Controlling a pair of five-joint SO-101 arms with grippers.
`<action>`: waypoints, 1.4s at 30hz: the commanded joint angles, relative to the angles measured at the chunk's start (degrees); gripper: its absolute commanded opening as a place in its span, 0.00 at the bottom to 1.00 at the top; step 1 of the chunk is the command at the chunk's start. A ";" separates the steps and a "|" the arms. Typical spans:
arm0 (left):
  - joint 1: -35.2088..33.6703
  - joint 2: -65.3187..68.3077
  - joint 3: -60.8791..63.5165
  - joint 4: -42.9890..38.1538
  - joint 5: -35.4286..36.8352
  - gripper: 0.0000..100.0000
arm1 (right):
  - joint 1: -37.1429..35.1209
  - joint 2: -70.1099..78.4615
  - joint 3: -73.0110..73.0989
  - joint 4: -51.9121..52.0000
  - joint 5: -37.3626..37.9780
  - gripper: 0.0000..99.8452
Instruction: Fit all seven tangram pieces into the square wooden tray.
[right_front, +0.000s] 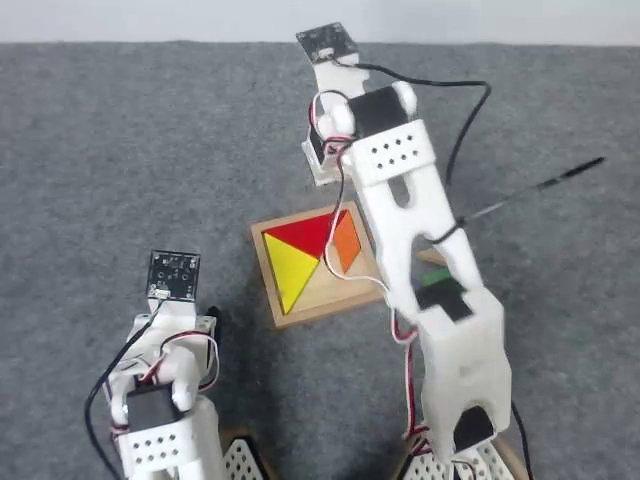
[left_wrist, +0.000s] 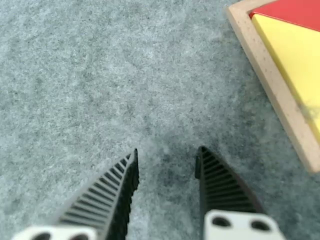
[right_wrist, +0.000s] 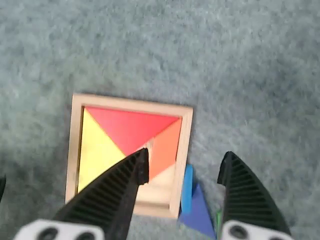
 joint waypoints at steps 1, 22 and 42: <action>0.18 -1.05 -0.48 0.35 0.35 0.19 | 3.38 -13.05 11.08 2.15 2.90 0.25; 0.35 -1.05 -0.48 0.35 0.53 0.19 | 21.76 -37.41 83.25 -42.42 21.01 0.25; 0.09 -1.05 -0.48 0.35 0.53 0.19 | 18.24 -21.58 77.98 -45.05 35.69 0.24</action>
